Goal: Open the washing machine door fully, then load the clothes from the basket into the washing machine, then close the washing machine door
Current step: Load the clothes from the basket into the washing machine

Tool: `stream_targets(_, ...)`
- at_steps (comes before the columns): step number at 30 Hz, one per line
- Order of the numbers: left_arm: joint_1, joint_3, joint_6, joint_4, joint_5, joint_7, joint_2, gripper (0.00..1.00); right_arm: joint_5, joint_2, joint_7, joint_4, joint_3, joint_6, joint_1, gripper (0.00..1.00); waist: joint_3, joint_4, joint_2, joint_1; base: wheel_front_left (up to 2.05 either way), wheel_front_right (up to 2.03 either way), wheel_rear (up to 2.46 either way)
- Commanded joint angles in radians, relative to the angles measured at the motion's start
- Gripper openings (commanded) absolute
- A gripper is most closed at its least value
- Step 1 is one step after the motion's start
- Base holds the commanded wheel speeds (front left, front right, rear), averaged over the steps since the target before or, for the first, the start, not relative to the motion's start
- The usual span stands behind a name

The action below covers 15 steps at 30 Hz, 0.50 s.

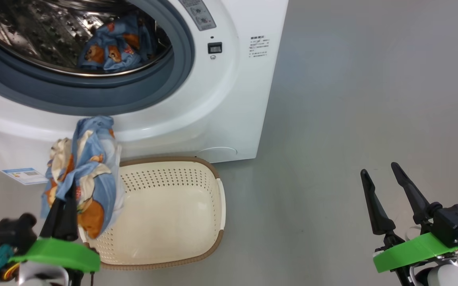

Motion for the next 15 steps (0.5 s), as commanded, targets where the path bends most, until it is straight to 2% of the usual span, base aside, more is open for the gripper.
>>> stream_targets(1,0.015,0.055,-0.002,-0.055,0.022,-0.013,0.015,0.00,-0.007,-0.012,-0.005,-0.027,0.017,0.001,0.012,1.00,-0.002,0.004,0.0000,0.0000,0.00,0.00,0.00)
stream_targets(9,0.164,0.159,-0.002,-0.227,0.074,-0.013,-0.068,0.00,-0.008,-0.014,-0.005,-0.035,0.007,0.001,0.013,1.00,0.010,0.006,0.0000,0.0000,0.00,0.00,0.00)
stream_targets(15,0.206,0.175,-0.002,-0.275,0.082,-0.013,-0.095,0.00,-0.008,-0.013,-0.005,-0.039,0.000,0.001,0.015,1.00,0.022,0.012,0.0000,0.0000,0.00,0.00,0.00)
